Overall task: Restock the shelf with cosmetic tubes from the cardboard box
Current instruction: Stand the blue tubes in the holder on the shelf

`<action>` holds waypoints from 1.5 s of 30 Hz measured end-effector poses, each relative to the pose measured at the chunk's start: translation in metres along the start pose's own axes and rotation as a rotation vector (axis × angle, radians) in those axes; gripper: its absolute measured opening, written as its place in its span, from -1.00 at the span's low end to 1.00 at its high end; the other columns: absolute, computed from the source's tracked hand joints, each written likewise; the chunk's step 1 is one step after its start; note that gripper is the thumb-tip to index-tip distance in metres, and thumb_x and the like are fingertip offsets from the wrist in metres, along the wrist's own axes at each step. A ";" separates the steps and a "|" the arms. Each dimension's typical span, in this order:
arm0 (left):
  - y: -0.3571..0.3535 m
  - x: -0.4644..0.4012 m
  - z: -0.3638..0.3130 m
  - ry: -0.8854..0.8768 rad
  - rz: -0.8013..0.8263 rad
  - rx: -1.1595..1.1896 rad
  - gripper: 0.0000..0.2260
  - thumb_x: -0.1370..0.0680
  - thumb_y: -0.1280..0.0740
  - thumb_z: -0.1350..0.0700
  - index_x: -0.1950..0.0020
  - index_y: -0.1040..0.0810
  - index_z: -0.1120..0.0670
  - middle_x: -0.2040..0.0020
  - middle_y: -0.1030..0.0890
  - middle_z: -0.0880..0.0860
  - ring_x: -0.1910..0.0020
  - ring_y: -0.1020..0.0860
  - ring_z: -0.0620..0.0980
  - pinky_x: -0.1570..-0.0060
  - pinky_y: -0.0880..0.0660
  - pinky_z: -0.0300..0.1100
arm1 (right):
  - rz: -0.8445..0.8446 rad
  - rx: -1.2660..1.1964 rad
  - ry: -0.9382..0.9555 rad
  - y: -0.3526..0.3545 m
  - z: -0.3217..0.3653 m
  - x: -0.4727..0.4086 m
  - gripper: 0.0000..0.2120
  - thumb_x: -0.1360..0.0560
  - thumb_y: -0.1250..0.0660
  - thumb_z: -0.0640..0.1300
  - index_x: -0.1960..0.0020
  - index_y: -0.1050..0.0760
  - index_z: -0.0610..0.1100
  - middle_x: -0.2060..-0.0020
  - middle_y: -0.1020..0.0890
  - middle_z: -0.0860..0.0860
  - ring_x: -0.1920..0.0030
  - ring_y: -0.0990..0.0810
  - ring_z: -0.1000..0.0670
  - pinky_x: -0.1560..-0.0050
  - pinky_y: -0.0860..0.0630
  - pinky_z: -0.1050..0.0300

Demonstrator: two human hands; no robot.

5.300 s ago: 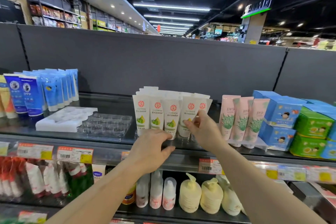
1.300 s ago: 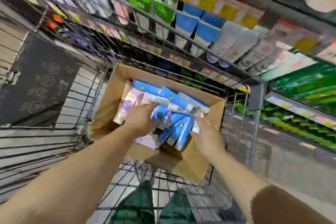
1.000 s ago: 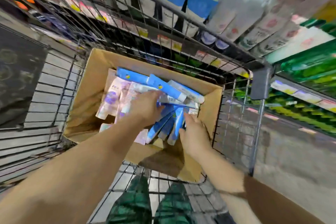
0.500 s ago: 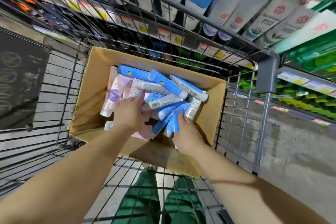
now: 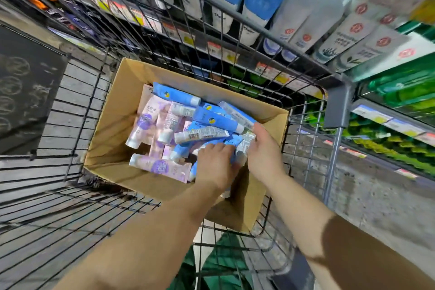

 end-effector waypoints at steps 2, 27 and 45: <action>-0.009 -0.002 -0.007 0.024 -0.010 -0.043 -0.68 -0.45 -0.24 -0.11 -0.09 -0.60 0.01 -0.04 -0.60 0.04 -0.10 -0.49 0.17 -0.03 -0.29 0.00 | 0.000 -0.069 0.000 -0.002 0.000 -0.002 -0.55 -0.60 -0.11 -0.21 -0.48 -0.27 -0.08 -0.38 -0.41 -0.07 -0.37 -0.39 -0.06 -0.41 -0.29 0.11; 0.043 0.030 0.005 0.436 0.257 1.163 -0.82 -0.47 -0.44 0.00 0.07 -0.59 0.09 0.23 -0.58 0.01 0.27 -0.51 -0.06 0.26 -0.44 -0.25 | 0.052 -0.376 -0.149 -0.001 0.017 0.016 -0.67 -0.40 -0.38 0.11 -0.04 -0.52 -0.07 0.06 -0.65 -0.04 0.09 -0.64 -0.03 0.05 -0.58 0.01; 0.057 -0.011 0.128 0.512 -0.110 0.680 -0.85 -0.55 -0.36 0.13 -0.10 -0.57 0.11 0.04 -0.62 0.01 0.07 -0.57 0.00 -0.02 -0.48 -0.16 | 0.141 -0.444 -0.299 0.009 0.016 0.010 -0.64 -0.43 -0.36 -0.36 -0.11 -0.34 -0.09 0.00 -0.55 -0.14 0.12 -0.57 -0.12 0.46 -0.47 0.19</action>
Point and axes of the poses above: each hand's wrist, its own x-axis away from the middle knuckle, its own y-axis out of the back of the hand, z = x × y, the point moved 1 cm from there along -x, towards the middle knuckle
